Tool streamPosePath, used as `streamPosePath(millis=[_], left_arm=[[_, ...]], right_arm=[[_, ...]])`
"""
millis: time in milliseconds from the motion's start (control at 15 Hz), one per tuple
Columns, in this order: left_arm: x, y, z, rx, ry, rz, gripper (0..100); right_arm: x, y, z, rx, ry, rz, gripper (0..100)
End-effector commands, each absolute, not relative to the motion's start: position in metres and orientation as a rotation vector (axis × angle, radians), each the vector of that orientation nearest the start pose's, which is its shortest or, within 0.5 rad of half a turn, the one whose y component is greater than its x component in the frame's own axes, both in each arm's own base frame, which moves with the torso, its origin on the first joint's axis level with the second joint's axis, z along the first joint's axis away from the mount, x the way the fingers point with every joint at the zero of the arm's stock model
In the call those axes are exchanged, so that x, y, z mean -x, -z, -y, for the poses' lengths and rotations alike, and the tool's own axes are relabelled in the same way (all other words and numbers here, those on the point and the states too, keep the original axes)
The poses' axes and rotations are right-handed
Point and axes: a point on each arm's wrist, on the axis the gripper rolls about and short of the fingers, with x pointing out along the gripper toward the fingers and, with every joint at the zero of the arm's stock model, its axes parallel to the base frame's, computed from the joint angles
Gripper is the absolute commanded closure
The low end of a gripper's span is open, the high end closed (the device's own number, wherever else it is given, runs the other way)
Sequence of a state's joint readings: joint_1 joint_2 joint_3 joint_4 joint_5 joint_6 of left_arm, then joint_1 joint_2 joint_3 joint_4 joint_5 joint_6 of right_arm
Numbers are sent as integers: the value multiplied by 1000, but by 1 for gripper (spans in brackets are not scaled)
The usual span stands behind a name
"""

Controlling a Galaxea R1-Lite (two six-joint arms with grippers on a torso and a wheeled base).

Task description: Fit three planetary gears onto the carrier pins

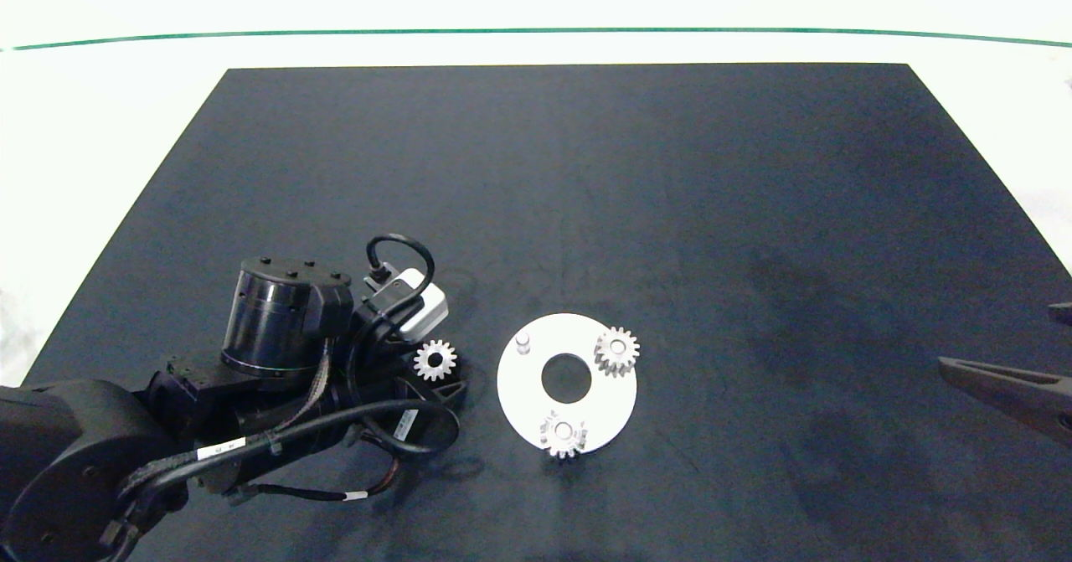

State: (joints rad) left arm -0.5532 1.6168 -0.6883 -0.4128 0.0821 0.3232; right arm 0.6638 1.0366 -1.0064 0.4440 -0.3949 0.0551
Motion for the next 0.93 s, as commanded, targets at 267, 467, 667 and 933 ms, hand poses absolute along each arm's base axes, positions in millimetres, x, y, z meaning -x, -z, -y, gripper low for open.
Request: streamPosePath(millis=[267,467,667,933], left_arm=[[-229,-155,139,-475,539,-414,51],[-229,-154,139,-474,539,-417,57],[-229,-153,140,-475,539,-421,63],[-229,-153,140,-476,539,-423,71]], right_arm=[[-96,-282,-64,188,-250,-422,0],[-95,-282,-64,187,-250,-421,0],[-95,-282,-64,187,-250,-421,0],[-96,-280,-64,174,-258,-431,0]])
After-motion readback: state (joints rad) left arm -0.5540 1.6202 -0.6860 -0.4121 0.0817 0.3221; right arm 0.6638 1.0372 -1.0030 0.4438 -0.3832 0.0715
